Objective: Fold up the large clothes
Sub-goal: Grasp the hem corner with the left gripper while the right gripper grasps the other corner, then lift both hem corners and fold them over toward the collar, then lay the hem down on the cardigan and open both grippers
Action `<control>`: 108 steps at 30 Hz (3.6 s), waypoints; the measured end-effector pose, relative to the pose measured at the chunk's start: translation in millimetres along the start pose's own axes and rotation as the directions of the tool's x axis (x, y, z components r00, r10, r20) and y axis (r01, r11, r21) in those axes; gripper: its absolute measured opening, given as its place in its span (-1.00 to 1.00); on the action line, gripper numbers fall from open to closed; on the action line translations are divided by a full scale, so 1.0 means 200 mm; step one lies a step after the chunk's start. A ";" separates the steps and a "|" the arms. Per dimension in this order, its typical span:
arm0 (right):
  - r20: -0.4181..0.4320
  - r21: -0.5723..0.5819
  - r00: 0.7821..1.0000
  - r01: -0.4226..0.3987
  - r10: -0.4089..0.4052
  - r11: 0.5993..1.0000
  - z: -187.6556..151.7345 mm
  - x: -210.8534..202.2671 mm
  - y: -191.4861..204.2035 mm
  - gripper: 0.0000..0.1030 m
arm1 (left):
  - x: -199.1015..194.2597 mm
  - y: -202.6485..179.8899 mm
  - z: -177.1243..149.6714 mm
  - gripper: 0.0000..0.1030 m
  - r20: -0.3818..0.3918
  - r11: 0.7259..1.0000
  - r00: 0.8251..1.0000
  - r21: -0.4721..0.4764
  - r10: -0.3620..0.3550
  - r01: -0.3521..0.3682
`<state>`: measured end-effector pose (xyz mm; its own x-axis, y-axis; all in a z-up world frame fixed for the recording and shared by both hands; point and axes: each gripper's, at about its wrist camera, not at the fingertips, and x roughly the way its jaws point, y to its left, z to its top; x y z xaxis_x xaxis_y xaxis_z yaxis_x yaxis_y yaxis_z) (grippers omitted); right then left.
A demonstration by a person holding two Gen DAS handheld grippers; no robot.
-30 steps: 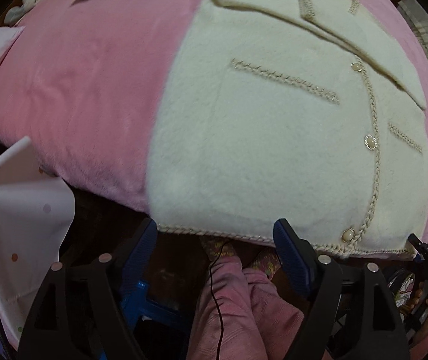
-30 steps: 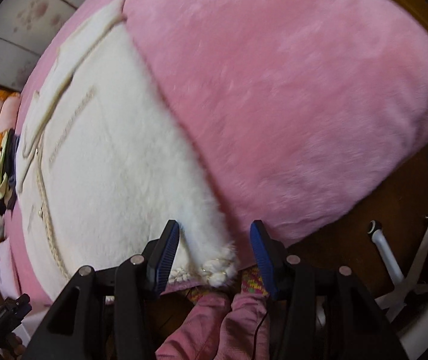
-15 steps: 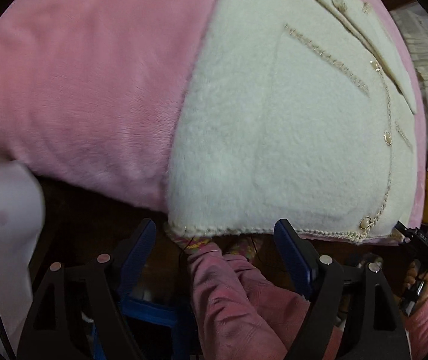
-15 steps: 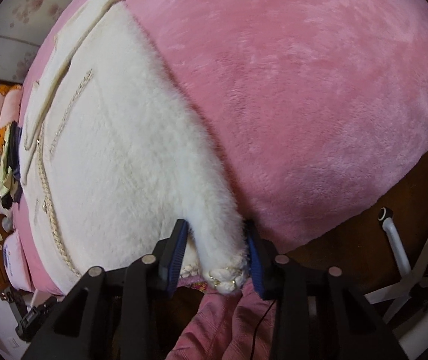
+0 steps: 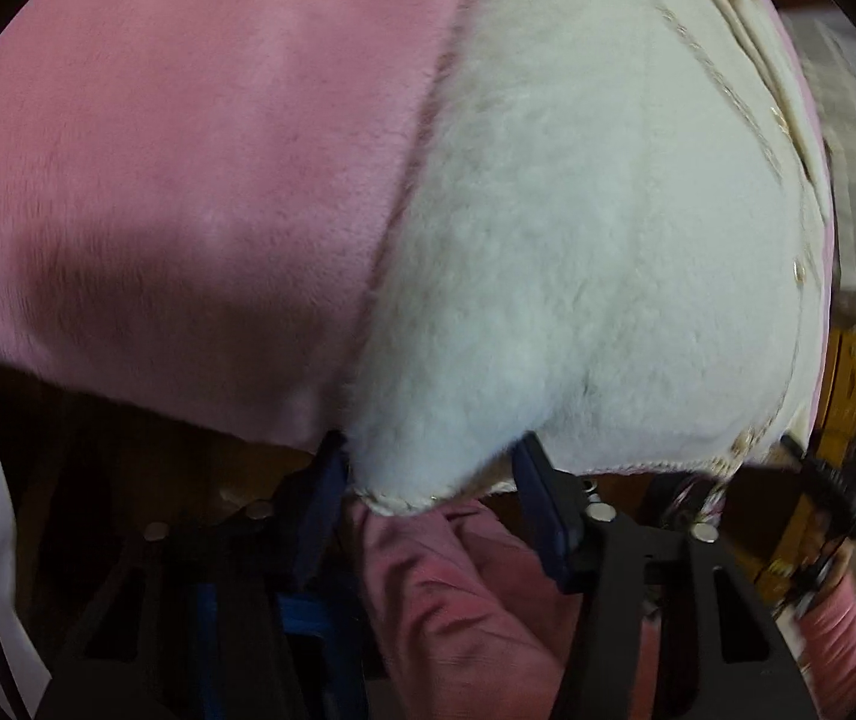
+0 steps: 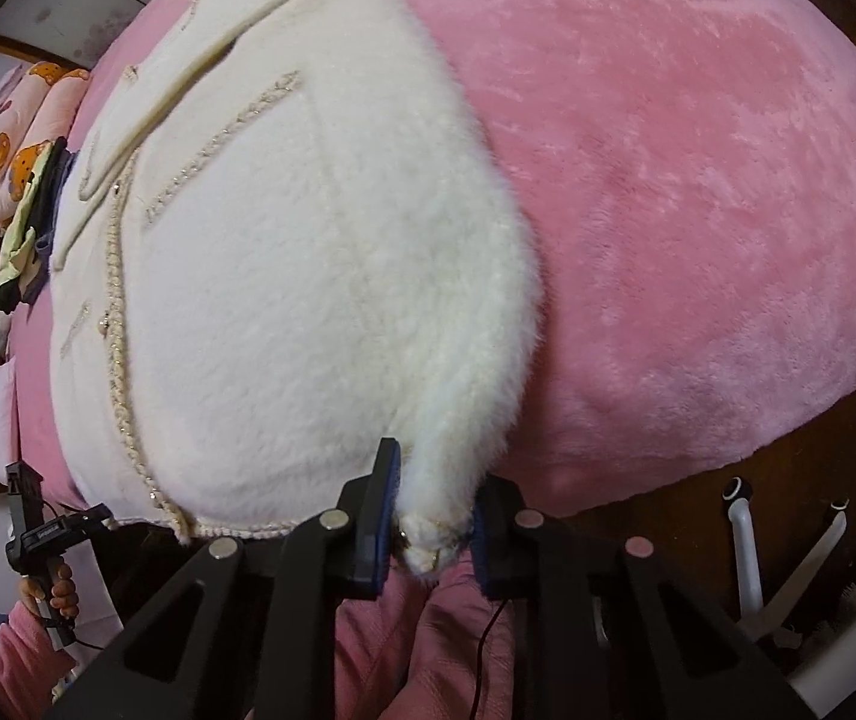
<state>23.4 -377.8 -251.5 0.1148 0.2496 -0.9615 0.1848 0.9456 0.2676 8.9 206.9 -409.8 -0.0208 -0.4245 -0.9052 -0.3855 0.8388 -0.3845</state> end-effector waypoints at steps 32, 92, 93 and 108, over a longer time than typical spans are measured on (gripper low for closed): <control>0.272 -0.031 0.789 -0.565 0.551 0.824 0.29 -0.58 0.46 -0.70 | -0.95 -0.82 -0.06 -0.68 0.633 0.926 0.716 0.004 -0.294 0.376; 0.472 0.067 0.876 -0.150 0.101 0.986 2.14 -0.11 0.80 -0.35 | -0.94 -1.10 2.01 0.06 0.708 0.982 0.706 -0.140 0.009 0.128; 0.485 0.064 0.870 -0.142 0.094 0.988 2.13 -0.14 0.81 -0.35 | -0.94 -1.14 1.98 0.06 0.701 0.987 0.713 -0.123 0.013 0.103; 0.366 -0.072 0.879 -0.300 0.305 0.951 1.44 -0.05 1.06 -0.83 | -0.60 -1.42 1.46 -0.58 0.434 0.995 0.895 0.043 -0.104 0.095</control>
<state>341.9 -239.2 -167.0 0.5142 0.4320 -0.7409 0.0706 0.8397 0.5385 390.5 120.0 -245.2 0.4218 -0.3196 -0.8485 -0.3454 0.8086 -0.4763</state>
